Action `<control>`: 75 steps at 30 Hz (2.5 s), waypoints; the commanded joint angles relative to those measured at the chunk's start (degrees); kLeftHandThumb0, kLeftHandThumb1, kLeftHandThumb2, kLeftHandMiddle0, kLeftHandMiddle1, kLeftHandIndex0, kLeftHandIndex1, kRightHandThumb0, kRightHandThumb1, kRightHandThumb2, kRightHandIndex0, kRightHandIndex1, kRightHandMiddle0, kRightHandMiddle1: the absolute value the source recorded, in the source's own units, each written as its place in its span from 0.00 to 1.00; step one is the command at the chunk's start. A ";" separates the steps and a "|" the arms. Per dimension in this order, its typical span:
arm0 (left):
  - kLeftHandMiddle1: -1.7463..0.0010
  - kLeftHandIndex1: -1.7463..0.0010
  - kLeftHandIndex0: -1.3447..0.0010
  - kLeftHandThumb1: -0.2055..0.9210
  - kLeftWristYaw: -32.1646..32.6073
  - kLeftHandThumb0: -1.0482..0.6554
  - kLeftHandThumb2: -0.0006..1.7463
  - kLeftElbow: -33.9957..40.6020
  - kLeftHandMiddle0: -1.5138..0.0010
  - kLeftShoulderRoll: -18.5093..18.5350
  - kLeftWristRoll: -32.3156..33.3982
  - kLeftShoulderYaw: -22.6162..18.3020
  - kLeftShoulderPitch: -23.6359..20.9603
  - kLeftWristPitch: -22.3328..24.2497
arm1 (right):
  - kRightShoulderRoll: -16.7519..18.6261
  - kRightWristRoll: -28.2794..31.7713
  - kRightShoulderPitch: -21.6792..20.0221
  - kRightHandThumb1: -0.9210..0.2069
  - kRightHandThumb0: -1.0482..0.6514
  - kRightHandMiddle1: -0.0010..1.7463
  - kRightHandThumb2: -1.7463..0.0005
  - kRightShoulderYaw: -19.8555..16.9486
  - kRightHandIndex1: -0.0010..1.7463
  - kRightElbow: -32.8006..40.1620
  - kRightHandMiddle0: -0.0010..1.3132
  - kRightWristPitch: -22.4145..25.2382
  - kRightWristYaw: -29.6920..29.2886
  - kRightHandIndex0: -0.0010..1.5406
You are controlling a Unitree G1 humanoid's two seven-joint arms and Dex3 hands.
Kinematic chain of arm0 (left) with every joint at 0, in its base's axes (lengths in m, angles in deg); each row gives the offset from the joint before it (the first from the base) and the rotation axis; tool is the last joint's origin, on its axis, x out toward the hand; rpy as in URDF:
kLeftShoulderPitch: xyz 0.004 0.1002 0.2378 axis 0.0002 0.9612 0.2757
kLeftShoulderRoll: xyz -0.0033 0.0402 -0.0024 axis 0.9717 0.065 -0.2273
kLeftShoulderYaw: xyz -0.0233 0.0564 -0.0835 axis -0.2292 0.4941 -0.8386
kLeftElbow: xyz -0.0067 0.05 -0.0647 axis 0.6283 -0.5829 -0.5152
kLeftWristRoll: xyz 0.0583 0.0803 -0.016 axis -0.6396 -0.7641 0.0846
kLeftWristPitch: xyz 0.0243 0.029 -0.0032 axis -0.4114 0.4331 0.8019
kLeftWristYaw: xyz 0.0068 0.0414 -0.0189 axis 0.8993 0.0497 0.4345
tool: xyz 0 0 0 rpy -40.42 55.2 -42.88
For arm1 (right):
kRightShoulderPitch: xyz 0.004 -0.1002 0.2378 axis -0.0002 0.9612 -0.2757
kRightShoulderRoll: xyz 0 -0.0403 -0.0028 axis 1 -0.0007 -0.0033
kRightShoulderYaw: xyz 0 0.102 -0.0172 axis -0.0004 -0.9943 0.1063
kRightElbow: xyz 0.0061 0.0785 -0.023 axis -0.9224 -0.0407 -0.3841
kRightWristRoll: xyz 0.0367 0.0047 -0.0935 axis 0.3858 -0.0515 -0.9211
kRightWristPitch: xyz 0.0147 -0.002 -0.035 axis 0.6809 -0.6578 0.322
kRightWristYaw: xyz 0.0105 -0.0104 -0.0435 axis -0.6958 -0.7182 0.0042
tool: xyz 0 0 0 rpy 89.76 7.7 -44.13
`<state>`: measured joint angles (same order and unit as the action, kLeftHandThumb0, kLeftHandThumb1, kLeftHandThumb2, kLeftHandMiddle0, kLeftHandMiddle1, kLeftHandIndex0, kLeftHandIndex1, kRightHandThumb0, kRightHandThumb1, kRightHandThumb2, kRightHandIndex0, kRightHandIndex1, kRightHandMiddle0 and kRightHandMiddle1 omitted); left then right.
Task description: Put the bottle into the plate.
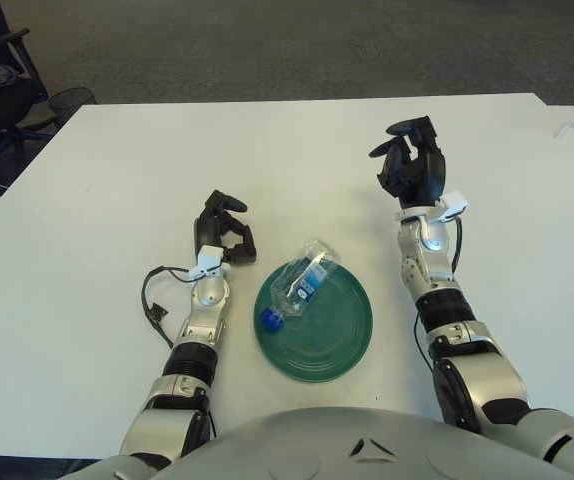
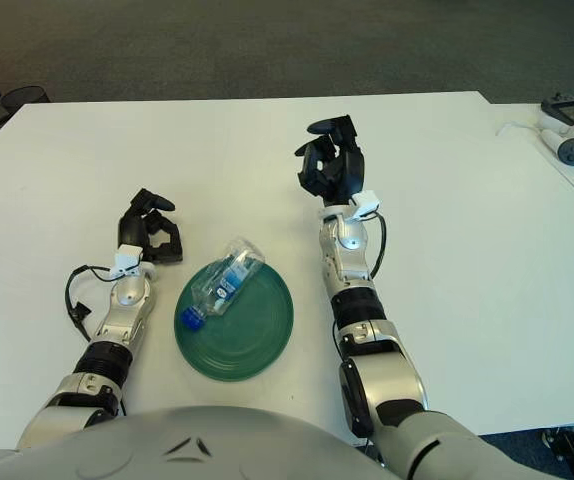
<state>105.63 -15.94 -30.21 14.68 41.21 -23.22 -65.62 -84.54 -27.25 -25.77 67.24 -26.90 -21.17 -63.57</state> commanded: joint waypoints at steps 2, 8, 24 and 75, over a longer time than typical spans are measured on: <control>0.06 0.00 0.49 0.11 0.00 0.61 0.99 -1.14 0.38 0.29 -0.47 -0.15 2.41 0.90 | 0.99 -1.17 -0.62 0.30 0.61 0.91 0.46 -1.67 0.99 0.97 0.22 0.88 0.70 0.30; 0.06 0.00 0.48 0.10 -0.20 0.61 1.00 -1.06 0.38 0.53 -0.48 -0.18 2.44 0.86 | 1.83 -2.09 -0.82 0.30 0.61 0.91 0.45 -2.83 0.99 0.93 0.22 1.25 1.31 0.30; 0.06 0.00 0.48 0.10 -1.03 0.61 1.00 -1.72 0.38 0.84 0.27 -0.49 1.84 0.37 | 3.28 -3.66 -1.81 0.30 0.61 0.91 0.45 -4.74 0.99 -0.25 0.22 1.36 2.21 0.30; 0.05 0.00 0.50 0.13 -2.88 0.61 0.98 -1.44 0.40 0.50 2.06 -1.41 1.66 -0.66 | 4.52 -5.06 -2.18 0.31 0.61 0.91 0.45 -6.54 0.99 -0.48 0.22 1.47 3.18 0.30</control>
<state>103.03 -16.17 -30.01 16.75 40.19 -23.20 -66.46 -80.18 -31.80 -26.67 60.86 -27.42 -20.08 -60.64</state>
